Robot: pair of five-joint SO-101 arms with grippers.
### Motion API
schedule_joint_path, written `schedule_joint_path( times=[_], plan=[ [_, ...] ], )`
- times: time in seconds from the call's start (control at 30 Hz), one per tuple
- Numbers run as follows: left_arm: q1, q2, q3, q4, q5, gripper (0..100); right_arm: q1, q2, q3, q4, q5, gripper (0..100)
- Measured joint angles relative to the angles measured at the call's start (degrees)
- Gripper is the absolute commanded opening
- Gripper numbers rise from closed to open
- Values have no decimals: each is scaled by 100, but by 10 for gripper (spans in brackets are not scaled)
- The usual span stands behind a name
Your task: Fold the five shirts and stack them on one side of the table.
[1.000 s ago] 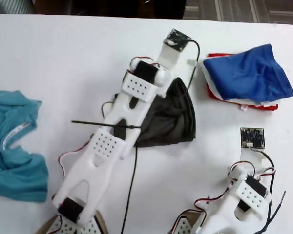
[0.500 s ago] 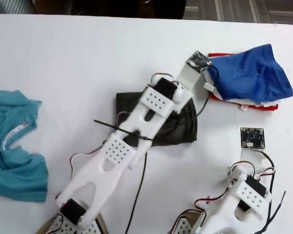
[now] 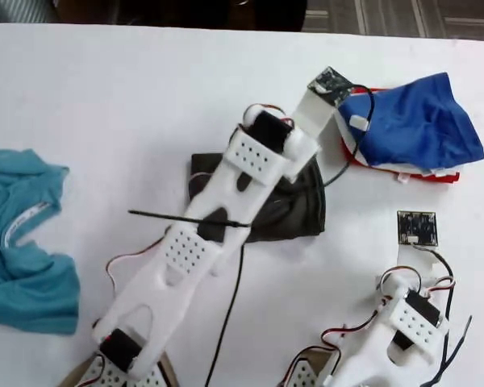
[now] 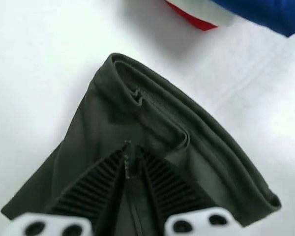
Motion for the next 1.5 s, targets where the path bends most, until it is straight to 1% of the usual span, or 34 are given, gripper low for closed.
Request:
schedule_joint_path(
  times=[0.2,0.37,0.47,0.77,0.93,1.07,1.27,1.43,1.5],
  plan=[
    [-255,0,730,0,-44,26,0,0,0,0,0,20],
    [-387,378,791,0,-44,26,0,0,0,0,0,20],
    [-281,466,809,9,-44,26,0,0,0,0,0,20],
    [554,492,914,9,-62,25,0,0,0,0,0,20],
    [774,-123,1714,9,35,25,0,0,0,0,0,20],
    [835,-862,2980,9,255,25,0,0,0,0,0,20],
    [835,-2101,4905,9,281,25,0,0,0,0,0,20],
    [809,-3165,5240,-18,273,25,0,0,0,0,0,20],
    [712,-3341,5380,-149,193,25,0,0,0,0,0,20]
  ],
)
